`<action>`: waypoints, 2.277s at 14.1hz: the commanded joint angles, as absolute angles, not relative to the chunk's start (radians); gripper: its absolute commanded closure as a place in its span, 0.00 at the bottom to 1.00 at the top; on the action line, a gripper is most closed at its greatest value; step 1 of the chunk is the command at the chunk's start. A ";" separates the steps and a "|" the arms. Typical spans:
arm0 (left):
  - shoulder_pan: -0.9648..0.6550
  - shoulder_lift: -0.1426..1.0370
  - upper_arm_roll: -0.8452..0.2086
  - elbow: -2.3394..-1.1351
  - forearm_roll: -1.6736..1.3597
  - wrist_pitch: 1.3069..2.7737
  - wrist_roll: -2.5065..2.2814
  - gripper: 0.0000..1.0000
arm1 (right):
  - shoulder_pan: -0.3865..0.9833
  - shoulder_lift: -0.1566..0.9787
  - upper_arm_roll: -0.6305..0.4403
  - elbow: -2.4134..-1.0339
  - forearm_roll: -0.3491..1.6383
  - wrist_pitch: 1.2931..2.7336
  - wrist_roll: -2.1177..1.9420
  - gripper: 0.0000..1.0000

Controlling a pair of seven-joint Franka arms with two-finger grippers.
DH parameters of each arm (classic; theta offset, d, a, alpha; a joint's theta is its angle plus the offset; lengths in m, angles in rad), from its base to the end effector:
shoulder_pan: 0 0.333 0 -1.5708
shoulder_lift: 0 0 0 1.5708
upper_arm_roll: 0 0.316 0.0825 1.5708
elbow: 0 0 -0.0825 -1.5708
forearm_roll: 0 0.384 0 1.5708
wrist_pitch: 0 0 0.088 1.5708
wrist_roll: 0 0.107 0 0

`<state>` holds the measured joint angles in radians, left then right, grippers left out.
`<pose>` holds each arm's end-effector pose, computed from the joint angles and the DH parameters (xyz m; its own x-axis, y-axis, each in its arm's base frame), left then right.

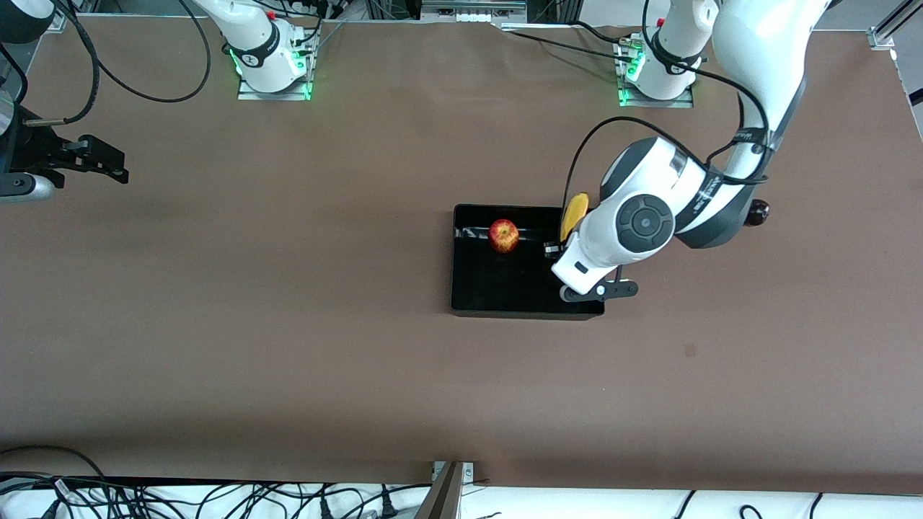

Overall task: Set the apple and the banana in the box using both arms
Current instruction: 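Carry the banana over the box and lower it with the left gripper, then open the left gripper to release the banana into the box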

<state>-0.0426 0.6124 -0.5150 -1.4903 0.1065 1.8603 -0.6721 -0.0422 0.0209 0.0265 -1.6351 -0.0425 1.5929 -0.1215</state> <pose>0.6113 -0.3045 0.3367 0.9616 0.1205 -0.2464 0.1362 -0.9895 0.0474 0.5597 -0.0134 0.5845 0.9920 0.1065 -0.0677 0.1090 -0.9935 0.0338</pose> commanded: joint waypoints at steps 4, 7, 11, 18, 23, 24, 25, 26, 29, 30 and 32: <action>-0.063 0.718 -0.523 -1.493 0.176 2.008 -0.753 1.00 | -0.043 0.028 0.031 -1.617 -0.018 1.589 -0.121 0.00; -0.063 0.738 -0.522 -1.528 0.187 2.075 -0.759 1.00 | -0.041 0.029 0.031 -1.617 -0.017 1.589 -0.121 0.00; -0.064 0.799 -0.519 -1.529 0.242 2.143 -0.796 1.00 | -0.012 0.029 0.031 -1.615 -0.031 1.589 -0.124 0.00; -0.063 0.868 -0.515 -1.529 0.345 2.197 -0.851 0.86 | -0.015 0.034 0.023 -1.612 -0.026 1.589 -0.123 0.00; -0.060 0.832 -0.521 -1.510 0.339 2.062 -0.865 0.00 | -0.015 0.034 0.023 -1.612 -0.025 1.589 -0.123 0.00; -0.054 0.798 -0.526 -1.505 0.328 2.005 -0.874 0.00 | -0.015 0.034 0.023 -1.612 -0.026 1.589 -0.123 0.00; -0.048 0.767 -0.535 -1.502 0.325 1.961 -0.876 0.00 | -0.015 0.034 0.023 -1.612 -0.025 1.589 -0.123 0.00; -0.041 0.729 -0.537 -1.502 0.318 1.944 -0.876 0.00 | -0.017 0.034 0.021 -1.611 -0.025 1.589 -0.123 0.00; 0.004 0.615 -0.537 -1.502 0.253 1.885 -0.864 0.00 | -0.018 0.034 0.021 -1.612 -0.023 1.589 -0.124 0.00; 0.011 0.580 -0.535 -1.500 0.239 1.864 -0.862 0.00 | -0.018 0.034 0.021 -1.612 -0.023 1.589 -0.124 0.00; 0.043 0.499 -0.532 -1.502 0.229 1.806 -0.839 0.00 | -0.018 0.034 0.021 -1.612 -0.023 1.589 -0.124 0.00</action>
<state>0.0086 0.5910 -0.5287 -1.4717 0.2549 1.8600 -0.8591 -0.0161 0.0240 0.0245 -1.6340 -0.0355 1.5951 -0.1213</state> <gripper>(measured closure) 0.000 0.000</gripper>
